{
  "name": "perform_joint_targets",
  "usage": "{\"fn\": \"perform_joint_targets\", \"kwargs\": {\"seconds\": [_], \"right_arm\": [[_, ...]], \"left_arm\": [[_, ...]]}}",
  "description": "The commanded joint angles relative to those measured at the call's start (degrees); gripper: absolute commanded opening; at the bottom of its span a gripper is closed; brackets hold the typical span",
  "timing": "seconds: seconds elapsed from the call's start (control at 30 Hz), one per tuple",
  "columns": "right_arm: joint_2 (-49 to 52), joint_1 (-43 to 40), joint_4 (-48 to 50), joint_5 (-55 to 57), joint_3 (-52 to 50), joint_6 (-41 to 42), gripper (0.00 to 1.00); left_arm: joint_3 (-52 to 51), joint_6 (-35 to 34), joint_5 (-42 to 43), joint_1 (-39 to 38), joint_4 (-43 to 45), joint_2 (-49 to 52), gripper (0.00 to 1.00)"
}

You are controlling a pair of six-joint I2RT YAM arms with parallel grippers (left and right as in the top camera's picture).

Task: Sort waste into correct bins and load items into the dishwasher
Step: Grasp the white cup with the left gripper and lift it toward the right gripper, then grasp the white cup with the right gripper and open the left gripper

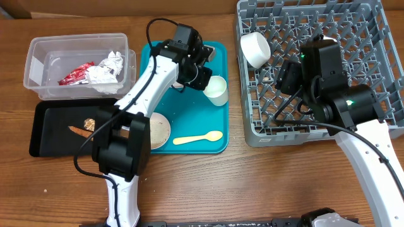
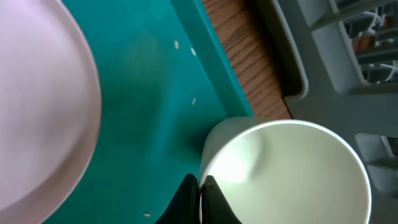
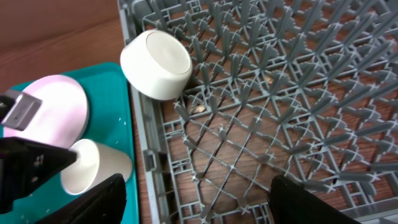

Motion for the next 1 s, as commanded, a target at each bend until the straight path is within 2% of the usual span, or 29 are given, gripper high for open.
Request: {"fn": "perform_joint_targets", "kwargs": {"seconds": [0.0,0.07,0.17,0.33,0.43,0.57,0.63,0.7,0.8,0.97], "right_arm": [[-0.17,-0.15,0.22,-3.74,0.31,0.28,0.76],[-0.15,-0.17,0.44,-5.97,0.31,0.26,0.76],[0.04,-0.17,1.51,-10.56,0.24,0.24,0.76],[0.92,-0.17,10.69,-19.93,-3.37,0.02,0.75],[2.21,-0.17,17.84,-26.97,-6.14,0.02,0.75],[4.72,-0.17,29.79,-40.89,-9.77,-0.20,0.75],[5.86,-0.17,35.21,-47.17,-11.06,-0.15,0.75],[7.93,-0.15,44.02,-57.16,-12.33,0.11,0.75],[9.88,0.35,51.91,-65.66,-12.68,0.31,0.75],[11.21,2.08,56.19,-67.63,-12.68,1.57,0.75]], "left_arm": [[1.64,-1.25,1.79,-0.72,-0.15,0.85,0.04],[2.64,-2.56,4.48,0.15,-1.38,0.11,0.04],[6.36,-2.75,13.11,2.93,-5.95,-1.33,0.04],[15.08,-1.92,26.25,11.21,-17.38,-3.21,0.04],[17.97,0.83,33.29,16.31,-22.49,-3.96,0.04],[18.18,8.02,48.76,21.90,-27.98,-4.17,0.04],[18.12,11.39,52.83,23.37,-30.56,-4.17,0.04],[18.10,14.91,56.28,24.30,-33.79,-4.15,0.04],[18.12,15.96,56.78,24.13,-34.80,-4.17,0.04],[18.12,15.96,57.75,22.97,-34.73,-4.17,0.04]]}}
